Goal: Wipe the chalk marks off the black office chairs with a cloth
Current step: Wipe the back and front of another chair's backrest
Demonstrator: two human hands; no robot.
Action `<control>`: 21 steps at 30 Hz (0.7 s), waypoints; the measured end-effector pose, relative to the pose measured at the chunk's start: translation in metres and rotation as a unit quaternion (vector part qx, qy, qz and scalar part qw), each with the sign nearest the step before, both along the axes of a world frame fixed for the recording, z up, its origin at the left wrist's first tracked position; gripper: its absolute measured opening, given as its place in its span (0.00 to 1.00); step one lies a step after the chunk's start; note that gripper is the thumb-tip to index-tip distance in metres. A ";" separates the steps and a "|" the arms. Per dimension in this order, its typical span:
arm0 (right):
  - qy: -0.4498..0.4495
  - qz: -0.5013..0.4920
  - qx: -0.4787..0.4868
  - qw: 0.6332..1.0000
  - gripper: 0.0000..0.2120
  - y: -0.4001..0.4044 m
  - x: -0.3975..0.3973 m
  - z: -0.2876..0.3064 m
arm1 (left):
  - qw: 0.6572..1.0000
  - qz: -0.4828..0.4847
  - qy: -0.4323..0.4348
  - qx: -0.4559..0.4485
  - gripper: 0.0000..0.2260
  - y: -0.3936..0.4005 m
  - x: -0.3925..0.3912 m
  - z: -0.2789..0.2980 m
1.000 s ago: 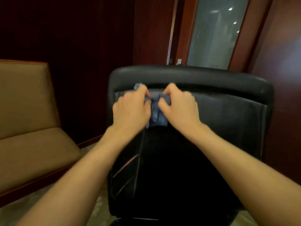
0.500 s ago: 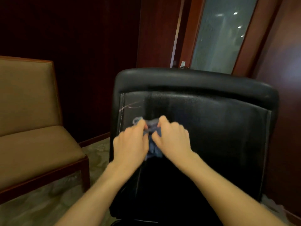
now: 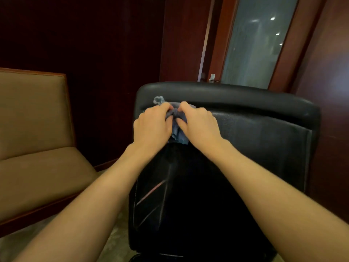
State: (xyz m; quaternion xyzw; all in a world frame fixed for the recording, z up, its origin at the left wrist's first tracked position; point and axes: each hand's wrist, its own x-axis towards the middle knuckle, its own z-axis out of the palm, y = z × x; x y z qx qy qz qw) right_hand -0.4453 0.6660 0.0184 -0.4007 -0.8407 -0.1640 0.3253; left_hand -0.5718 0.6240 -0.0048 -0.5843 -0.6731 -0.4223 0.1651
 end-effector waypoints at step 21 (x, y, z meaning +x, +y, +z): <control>0.054 0.039 0.005 0.998 0.10 0.006 0.009 -0.035 | 0.997 -0.071 -0.012 -0.003 0.15 -0.012 -0.015 -0.027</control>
